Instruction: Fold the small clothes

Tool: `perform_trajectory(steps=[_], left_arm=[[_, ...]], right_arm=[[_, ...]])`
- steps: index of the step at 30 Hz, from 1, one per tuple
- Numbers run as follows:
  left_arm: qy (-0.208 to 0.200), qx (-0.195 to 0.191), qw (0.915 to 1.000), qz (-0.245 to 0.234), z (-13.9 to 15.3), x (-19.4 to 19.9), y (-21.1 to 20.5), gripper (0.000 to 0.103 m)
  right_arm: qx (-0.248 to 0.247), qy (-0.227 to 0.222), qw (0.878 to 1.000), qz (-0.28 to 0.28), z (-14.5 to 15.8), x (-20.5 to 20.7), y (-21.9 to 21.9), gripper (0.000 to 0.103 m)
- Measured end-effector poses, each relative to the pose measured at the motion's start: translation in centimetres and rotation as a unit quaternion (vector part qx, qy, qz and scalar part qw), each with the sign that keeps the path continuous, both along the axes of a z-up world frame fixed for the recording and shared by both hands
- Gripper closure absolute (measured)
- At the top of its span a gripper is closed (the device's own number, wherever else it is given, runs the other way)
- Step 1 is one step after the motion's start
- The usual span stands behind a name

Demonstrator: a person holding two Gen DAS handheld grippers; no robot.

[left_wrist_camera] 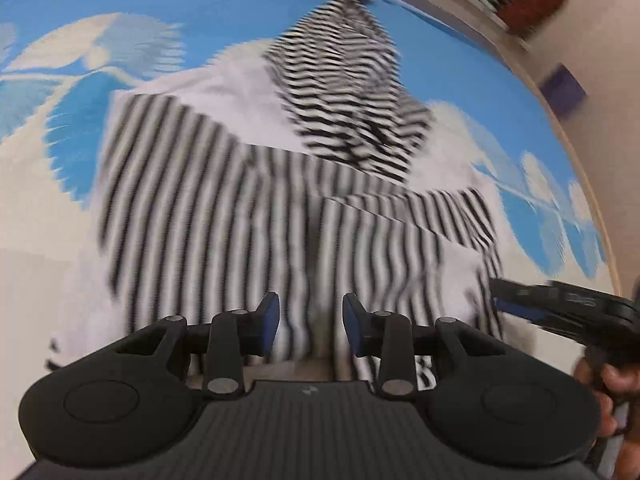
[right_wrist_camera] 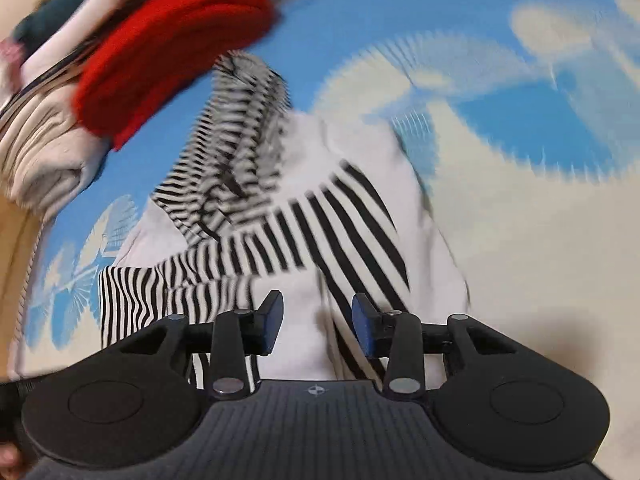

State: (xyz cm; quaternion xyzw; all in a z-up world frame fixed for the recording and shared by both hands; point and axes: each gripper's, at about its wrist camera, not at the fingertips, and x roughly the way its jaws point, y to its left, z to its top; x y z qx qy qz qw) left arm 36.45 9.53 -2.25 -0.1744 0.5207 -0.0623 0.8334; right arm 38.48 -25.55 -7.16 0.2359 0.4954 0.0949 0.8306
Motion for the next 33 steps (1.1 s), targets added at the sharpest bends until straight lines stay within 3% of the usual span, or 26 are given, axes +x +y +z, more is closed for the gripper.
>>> perform_trajectory(steps=[7,8,9,11,14,17,20,21,22,23,25,26,28,29,30,33], left_arm=[[-0.017,-0.027,0.9981,-0.053,0.1,-0.2,-2.9,0.065],[-0.020,-0.027,0.9974,-0.064,0.1,-0.3,-3.3,0.065],[-0.022,-0.027,0.9964,-0.078,0.0,-0.4,-3.8,0.065],[-0.030,-0.026,0.9941,-0.101,0.1,-0.6,-4.9,0.064],[-0.051,-0.031,0.9907,-0.122,0.6,-1.1,-6.1,0.049],[-0.073,-0.036,0.9874,-0.135,1.2,-1.4,-7.0,0.046],[-0.089,-0.014,0.9879,-0.126,1.4,-1.4,-7.6,0.050],[-0.092,-0.003,0.9889,-0.117,1.4,-1.3,-7.4,0.057],[-0.094,0.009,0.9901,-0.104,1.4,-1.2,-7.2,0.079],[-0.091,0.024,0.9924,-0.080,1.4,-1.0,-6.5,0.084],[-0.081,0.050,0.9954,0.004,1.6,-0.7,-4.3,0.084],[-0.078,0.066,0.9928,0.061,1.8,-0.7,-2.8,0.084],[-0.069,0.105,0.9711,0.203,2.0,-1.5,0.9,0.080],[-0.056,0.107,0.9624,0.243,1.8,-1.8,2.3,0.074],[-0.038,0.093,0.9567,0.273,1.3,-2.0,3.7,0.073],[0.010,0.042,0.9513,0.305,-0.4,-2.1,5.6,0.072]], right_arm=[[0.007,0.070,0.997,0.027,-3.5,0.2,1.1,0.066],[0.004,0.069,0.997,0.026,-3.6,0.1,1.2,0.073],[0.010,0.066,0.997,0.028,-3.6,0.7,1.1,0.101],[0.051,0.048,0.997,0.027,-2.9,0.6,1.2,0.100],[0.150,-0.007,0.988,0.030,-0.7,0.3,0.8,0.101],[0.234,-0.037,0.970,0.051,0.9,0.1,1.2,0.101],[0.268,-0.056,0.959,0.076,1.7,-0.1,2.3,0.101],[0.278,-0.062,0.955,0.088,1.8,-0.1,2.7,0.101],[0.284,-0.067,0.951,0.098,2.2,-0.3,2.9,0.101],[0.288,-0.075,0.948,0.110,2.6,-0.4,3.1,0.101],[0.275,-0.090,0.949,0.122,3.4,-0.2,3.3,0.096],[0.256,-0.108,0.954,0.116,4.0,-0.4,3.0,0.096],[0.222,-0.134,0.963,0.079,4.6,-0.4,2.2,0.089],[0.208,-0.129,0.968,0.059,4.4,-0.3,1.9,0.087],[0.186,-0.110,0.976,0.038,4.1,0.0,1.6,0.086],[0.069,-0.004,0.997,-0.033,1.7,0.2,1.3,0.082]])
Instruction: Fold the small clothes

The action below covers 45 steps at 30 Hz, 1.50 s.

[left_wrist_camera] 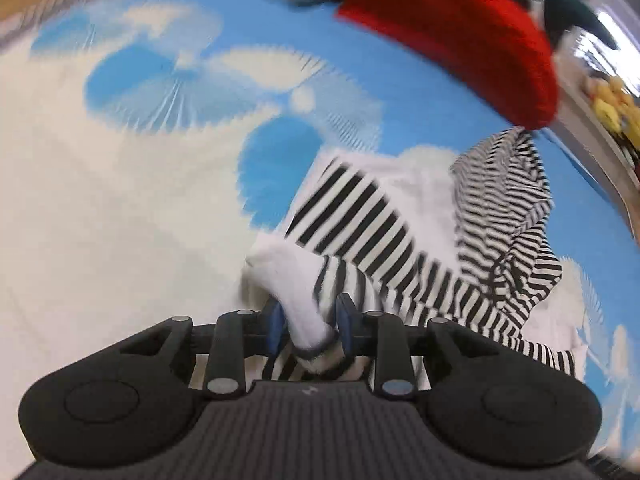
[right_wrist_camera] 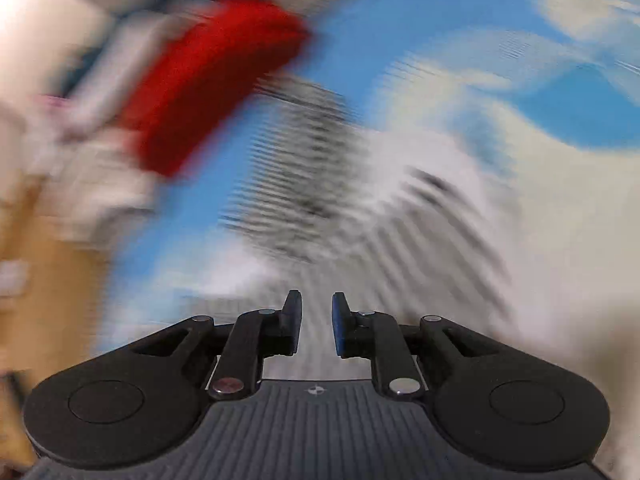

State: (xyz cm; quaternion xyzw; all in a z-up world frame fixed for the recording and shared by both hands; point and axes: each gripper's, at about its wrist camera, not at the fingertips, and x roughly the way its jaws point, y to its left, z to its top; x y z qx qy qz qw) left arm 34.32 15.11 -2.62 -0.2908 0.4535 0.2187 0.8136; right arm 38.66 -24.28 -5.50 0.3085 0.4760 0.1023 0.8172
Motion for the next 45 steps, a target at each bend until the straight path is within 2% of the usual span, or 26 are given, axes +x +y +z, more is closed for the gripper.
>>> perform_trajectory(steps=[1,2,3,5,9,10,11,13,14,15,17,19,20,21,23,25,26,27,28,30,33,36,41,45], left_arm=[[0.006,-0.026,0.9996,0.006,-0.6,-0.1,0.3,0.071],[0.010,-0.050,0.9986,0.013,-1.0,-0.2,0.7,0.067],[0.013,-0.076,0.9968,0.022,-1.4,-0.5,1.1,0.066],[0.019,-0.106,0.9935,0.037,-2.2,-0.5,2.0,0.064],[0.038,-0.156,0.9840,0.078,-3.8,-0.8,4.2,0.064],[0.041,-0.158,0.9833,0.080,-4.1,-0.8,4.5,0.065],[0.045,-0.154,0.9839,0.078,-4.2,-0.9,4.7,0.066],[0.047,-0.141,0.9861,0.073,-4.1,-0.7,4.8,0.082],[0.042,-0.130,0.9883,0.067,-3.7,-0.6,4.7,0.095],[0.028,-0.116,0.9916,0.051,-2.9,-0.4,4.4,0.095],[-0.045,-0.107,0.9933,-0.005,-0.6,0.0,3.3,0.095],[-0.120,-0.105,0.9856,-0.056,1.8,0.2,2.2,0.095],[-0.141,-0.094,0.9829,-0.073,2.8,0.1,1.8,0.095],[-0.153,-0.083,0.9816,-0.079,3.4,-0.1,1.5,0.095],[-0.130,-0.088,0.9860,-0.056,2.9,-0.5,2.1,0.093],[-0.046,-0.071,0.9964,0.001,1.1,-0.8,3.2,0.093],[0.006,-0.052,0.9980,0.037,0.0,-1.2,3.8,0.092],[0.034,-0.048,0.9964,0.061,-0.7,-1.7,4.4,0.091],[0.046,-0.059,0.9939,0.081,-1.3,-2.2,5.1,0.090],[0.040,-0.074,0.9921,0.093,-1.2,-2.6,5.7,0.079],[0.010,-0.013,0.9962,0.085,0.7,-2.5,5.1,0.068],[-0.003,0.008,0.9969,0.078,1.6,-2.2,4.6,0.068],[-0.004,0.018,0.9985,0.051,2.1,-2.2,3.2,0.068],[-0.016,0.028,0.9992,0.021,2.4,-1.8,1.9,0.068]], right_arm=[[-0.031,0.040,0.999,-0.018,-1.2,-0.3,0.0,0.082],[-0.033,0.066,0.997,-0.030,-2.1,-0.7,-0.1,0.082],[-0.019,0.089,0.995,-0.042,-3.0,-1.1,-0.3,0.081],[0.017,0.130,0.989,-0.067,-4.4,-1.5,-0.6,0.080],[0.000,0.146,0.984,-0.098,-5.0,-1.8,-0.9,0.080],[-0.001,0.145,0.984,-0.103,-4.9,-1.9,-0.9,0.080],[-0.003,0.144,0.984,-0.107,-4.7,-1.9,-1.0,0.080],[-0.009,0.142,0.984,-0.109,-4.6,-1.6,-1.1,0.079],[-0.011,0.143,0.983,-0.111,-4.7,-1.6,-1.2,0.080],[-0.011,0.144,0.983,-0.117,-4.9,-1.7,-1.4,0.080],[-0.015,0.141,0.981,-0.132,-5.2,-1.6,-2.0,0.083],[-0.028,0.132,0.979,-0.152,-4.9,-1.3,-2.8,0.089],[-0.037,0.128,0.978,-0.163,-4.8,-1.0,-3.2,0.089],[-0.050,0.124,0.976,-0.174,-4.6,-1.0,-3.7,0.094],[-0.076,0.123,0.969,-0.201,-4.6,-0.8,-4.8,0.094],[-0.077,0.125,0.964,-0.221,-4.8,-0.9,-5.8,0.094],[-0.079,0.125,0.962,-0.230,-4.6,-0.9,-6.2,0.092],[-0.088,0.118,0.961,-0.235,-4.2,-1.0,-6.1,0.086],[-0.096,0.100,0.962,-0.236,-3.5,-1.1,-5.9,0.086],[-0.108,0.067,0.968,-0.216,-2.0,-1.1,-5.0,0.086],[-0.095,0.051,0.975,-0.194,-1.0,-1.9,-3.8,0.080],[-0.055,0.096,0.979,-0.174,-2.0,-3.2,-2.4,0.078],[-0.021,0.169,0.970,-0.173,-4.3,-5.5,-0.9,0.077],[0.000,0.182,0.963,-0.198,-4.9,-5.8,-1.5,0.075]])
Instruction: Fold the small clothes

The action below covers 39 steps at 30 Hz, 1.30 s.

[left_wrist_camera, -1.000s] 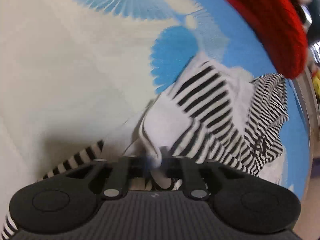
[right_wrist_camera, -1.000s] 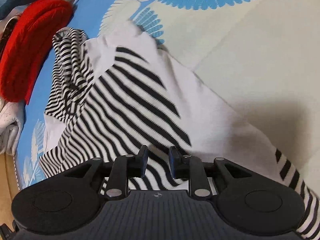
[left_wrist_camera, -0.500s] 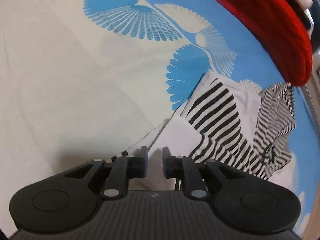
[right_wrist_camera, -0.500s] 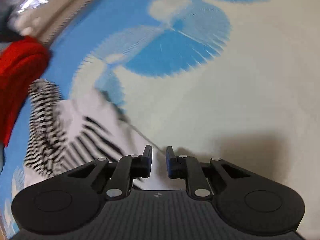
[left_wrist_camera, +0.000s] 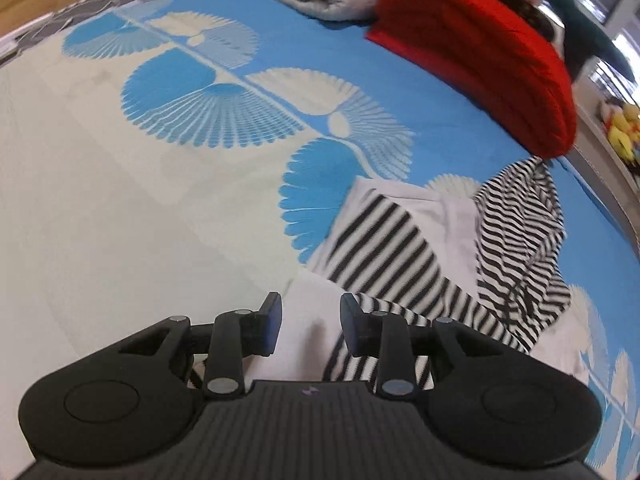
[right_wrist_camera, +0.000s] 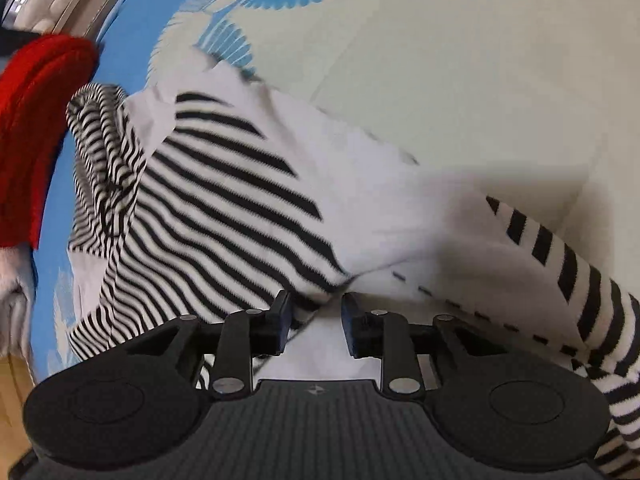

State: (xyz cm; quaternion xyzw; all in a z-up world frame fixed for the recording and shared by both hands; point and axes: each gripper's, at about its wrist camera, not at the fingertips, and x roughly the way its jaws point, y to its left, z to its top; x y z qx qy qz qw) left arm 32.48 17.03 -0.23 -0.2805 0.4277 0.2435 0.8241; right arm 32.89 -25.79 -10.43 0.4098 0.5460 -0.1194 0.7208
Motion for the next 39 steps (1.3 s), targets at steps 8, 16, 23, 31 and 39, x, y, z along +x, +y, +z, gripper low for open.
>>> perform_trajectory(steps=[8,16,23,31,39], left_arm=[[0.009,-0.036,0.9970,-0.068,-1.1,0.9,-1.4,0.068],[0.040,-0.103,0.9878,-0.110,-3.4,1.6,-2.2,0.068],[0.065,-0.149,0.9826,-0.090,-5.6,1.4,-0.8,0.068],[0.064,-0.118,0.9858,-0.101,-4.9,1.7,-0.8,0.068],[0.086,-0.082,0.9836,-0.136,-6.0,2.3,-1.8,0.071]], right_arm=[[0.031,-0.020,0.997,-0.069,-0.3,-0.3,-2.4,0.099],[0.012,-0.026,0.995,-0.098,0.3,-1.1,-4.1,0.094],[-0.036,-0.062,0.997,-0.020,3.4,-1.5,0.1,0.081],[0.017,-0.036,0.995,0.097,0.3,3.6,0.1,0.051],[-0.043,-0.064,0.986,0.151,1.9,4.7,-0.2,0.042]])
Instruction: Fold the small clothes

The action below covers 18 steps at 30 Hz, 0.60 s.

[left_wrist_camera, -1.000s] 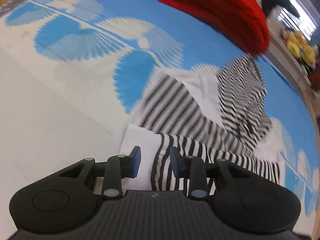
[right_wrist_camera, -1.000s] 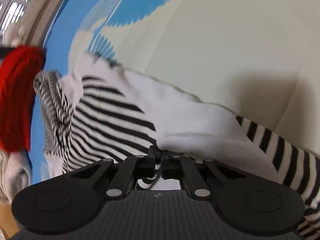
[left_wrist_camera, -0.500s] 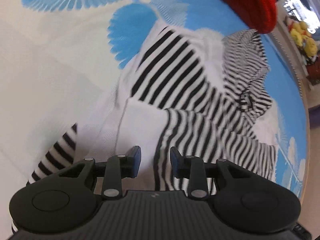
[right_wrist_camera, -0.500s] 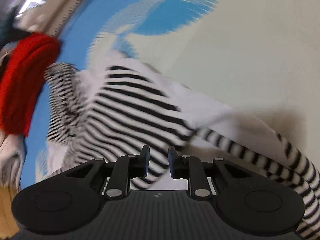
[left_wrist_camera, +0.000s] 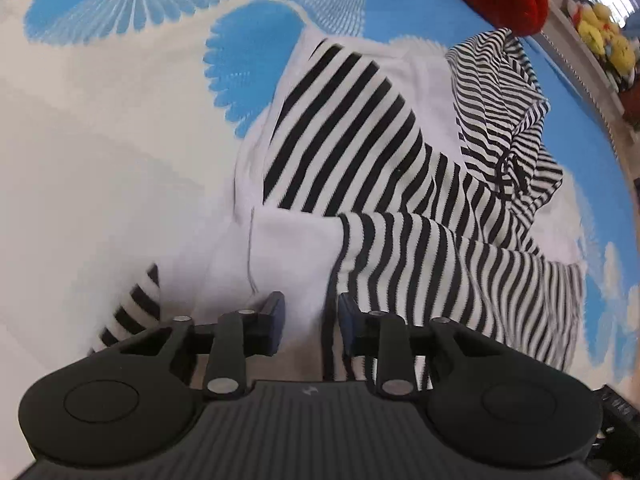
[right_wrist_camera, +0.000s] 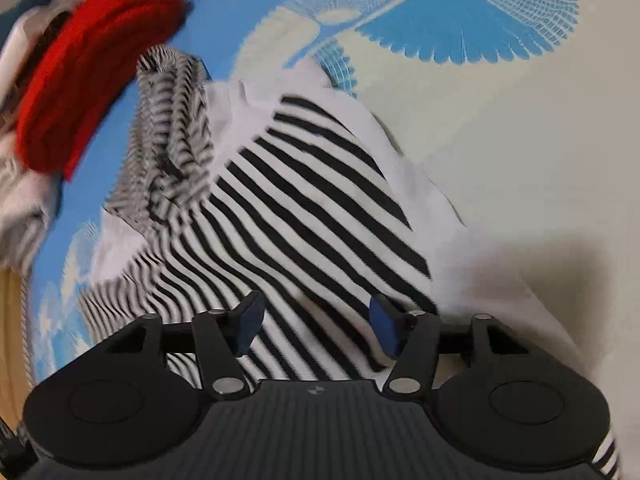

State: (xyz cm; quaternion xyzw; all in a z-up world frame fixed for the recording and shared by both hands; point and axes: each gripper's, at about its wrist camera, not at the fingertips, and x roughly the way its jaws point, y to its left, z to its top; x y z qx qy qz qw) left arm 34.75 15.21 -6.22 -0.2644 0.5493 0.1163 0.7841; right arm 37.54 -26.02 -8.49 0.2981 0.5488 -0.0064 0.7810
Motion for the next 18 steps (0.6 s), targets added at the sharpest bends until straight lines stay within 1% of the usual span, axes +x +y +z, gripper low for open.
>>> perform_trajectory(steps=[1,2,3,4,5,6,7,9,11,13,14,16,18], left_arm=[[-0.012,0.016,0.9997,-0.010,0.7,0.0,-0.4,0.071],[-0.030,0.028,0.9989,-0.021,1.4,0.0,-0.7,0.071],[-0.051,0.038,0.9974,-0.032,2.3,0.0,-1.1,0.070],[-0.070,0.045,0.9956,-0.043,3.1,0.0,-1.4,0.070],[-0.087,0.051,0.9935,-0.053,3.7,-0.1,-1.7,0.070],[-0.106,0.057,0.9907,-0.064,4.2,-0.2,-2.1,0.070],[-0.120,0.064,0.9880,-0.073,4.6,-0.2,-2.6,0.070],[-0.144,0.085,0.9825,-0.083,5.1,-0.2,-3.4,0.070],[-0.168,0.110,0.9757,-0.089,5.8,-0.4,-3.9,0.070],[-0.191,0.132,0.9682,-0.093,6.6,-0.6,-4.2,0.070],[-0.204,0.144,0.9638,-0.093,7.0,-0.7,-4.3,0.070],[-0.227,0.189,0.9520,-0.079,8.2,-1.0,-4.4,0.070],[-0.245,0.220,0.9417,-0.070,9.3,-1.1,-4.8,0.070]], right_arm=[[-0.001,0.015,1.000,-0.006,-0.3,0.0,-0.3,0.043],[0.001,0.018,1.000,-0.016,-0.1,-0.3,-0.6,0.043],[0.001,0.012,1.000,-0.019,0.4,-0.2,-0.4,0.043],[-0.004,-0.001,1.000,-0.009,1.1,-0.1,-0.2,0.043],[-0.038,-0.047,0.998,0.030,3.2,0.2,0.6,0.043],[-0.038,-0.047,0.998,0.030,3.2,0.2,0.6,0.043],[-0.059,-0.065,0.995,0.046,4.1,0.1,1.1,0.042],[-0.124,-0.104,0.983,0.087,5.7,0.2,2.0,0.042],[-0.169,-0.122,0.972,0.112,6.6,0.2,2.1,0.042],[-0.186,-0.132,0.966,0.125,7.2,0.1,1.6,0.042],[-0.189,-0.133,0.965,0.126,7.3,0.2,1.3,0.042],[-0.188,-0.132,0.965,0.125,7.4,0.1,0.8,0.042],[-0.187,-0.133,0.965,0.122,7.5,0.2,0.3,0.042]])
